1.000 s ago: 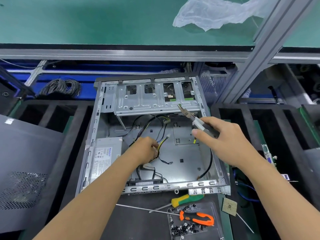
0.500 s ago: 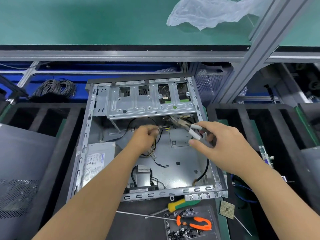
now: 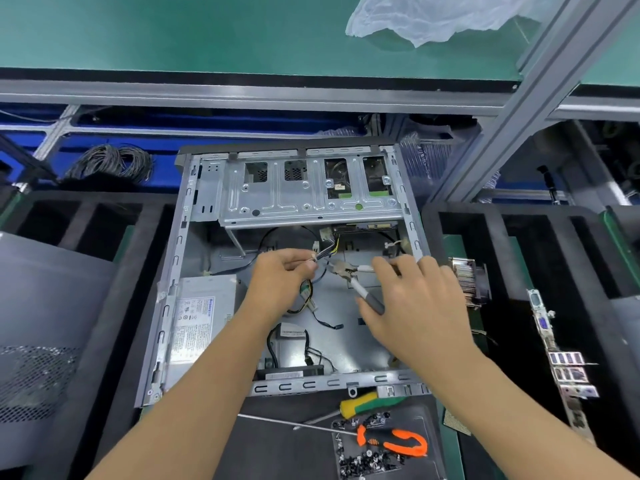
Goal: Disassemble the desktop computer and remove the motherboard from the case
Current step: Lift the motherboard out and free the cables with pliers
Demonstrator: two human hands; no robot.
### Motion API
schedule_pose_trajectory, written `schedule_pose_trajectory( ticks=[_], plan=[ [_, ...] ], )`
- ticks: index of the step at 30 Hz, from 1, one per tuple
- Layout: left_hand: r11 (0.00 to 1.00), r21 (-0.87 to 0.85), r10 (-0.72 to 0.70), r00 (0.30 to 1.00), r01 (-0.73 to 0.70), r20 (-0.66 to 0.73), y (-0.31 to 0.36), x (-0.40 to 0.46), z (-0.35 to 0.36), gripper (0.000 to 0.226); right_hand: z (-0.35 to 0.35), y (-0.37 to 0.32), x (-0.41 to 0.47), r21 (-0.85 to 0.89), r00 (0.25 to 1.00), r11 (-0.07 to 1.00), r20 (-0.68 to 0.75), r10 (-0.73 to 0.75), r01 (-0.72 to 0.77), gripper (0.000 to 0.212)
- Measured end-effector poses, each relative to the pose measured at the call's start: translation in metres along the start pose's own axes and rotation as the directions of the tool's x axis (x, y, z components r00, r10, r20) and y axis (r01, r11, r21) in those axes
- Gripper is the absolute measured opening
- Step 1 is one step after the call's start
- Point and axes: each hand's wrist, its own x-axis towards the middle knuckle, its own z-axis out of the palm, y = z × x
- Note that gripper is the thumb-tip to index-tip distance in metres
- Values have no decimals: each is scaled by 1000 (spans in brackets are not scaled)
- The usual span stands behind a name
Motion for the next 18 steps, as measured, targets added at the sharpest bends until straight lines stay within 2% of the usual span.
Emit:
schedule_pose_trajectory(
  ticks=[10,18],
  plan=[
    [999,-52,-7,1000,6,-9,0,1,1,19,9,-20,6,32,998,998,-2,61,-61,38],
    [996,-83,-25,999,22,-28,-4,4,0,15,9,-25,8,17,998,998,-2,68,-68,38]
  ],
)
